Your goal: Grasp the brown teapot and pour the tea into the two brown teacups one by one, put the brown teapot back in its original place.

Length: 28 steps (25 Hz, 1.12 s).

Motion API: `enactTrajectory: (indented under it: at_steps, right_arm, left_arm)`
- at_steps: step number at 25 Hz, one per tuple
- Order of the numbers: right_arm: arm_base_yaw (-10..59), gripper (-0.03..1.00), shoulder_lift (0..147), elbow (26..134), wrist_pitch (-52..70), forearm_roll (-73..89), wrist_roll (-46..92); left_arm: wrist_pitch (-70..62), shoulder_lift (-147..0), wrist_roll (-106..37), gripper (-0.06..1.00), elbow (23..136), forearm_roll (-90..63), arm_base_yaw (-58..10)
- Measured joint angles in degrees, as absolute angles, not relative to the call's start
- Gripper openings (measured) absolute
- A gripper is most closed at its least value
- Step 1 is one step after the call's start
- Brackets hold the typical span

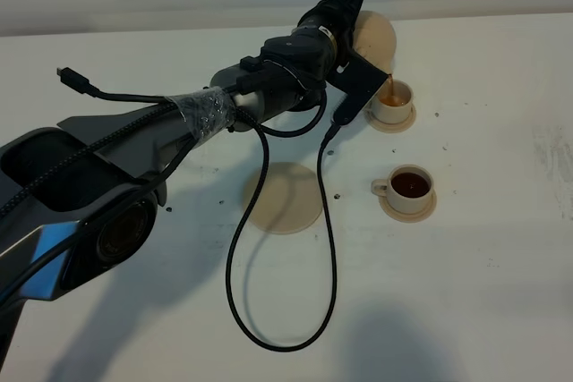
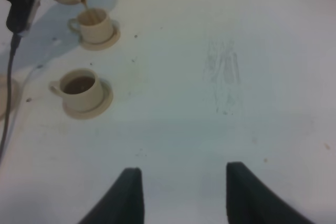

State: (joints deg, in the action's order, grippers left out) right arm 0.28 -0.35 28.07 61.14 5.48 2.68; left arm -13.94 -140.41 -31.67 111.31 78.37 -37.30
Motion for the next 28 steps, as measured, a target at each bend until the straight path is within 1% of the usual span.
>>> enactTrajectory:
  at_steps: [22, 28]
  right_arm:
    - [0.28, 0.4, -0.35, 28.07, 61.14, 5.48, 2.68]
    - [0.28, 0.4, -0.35, 28.07, 61.14, 5.48, 2.68]
  left_arm:
    - [-13.51, -140.41, -30.3, 0.11, 111.31, 80.56, -37.3]
    - [-13.68, -140.41, -28.94, 0.11, 111.31, 83.46, -37.3]
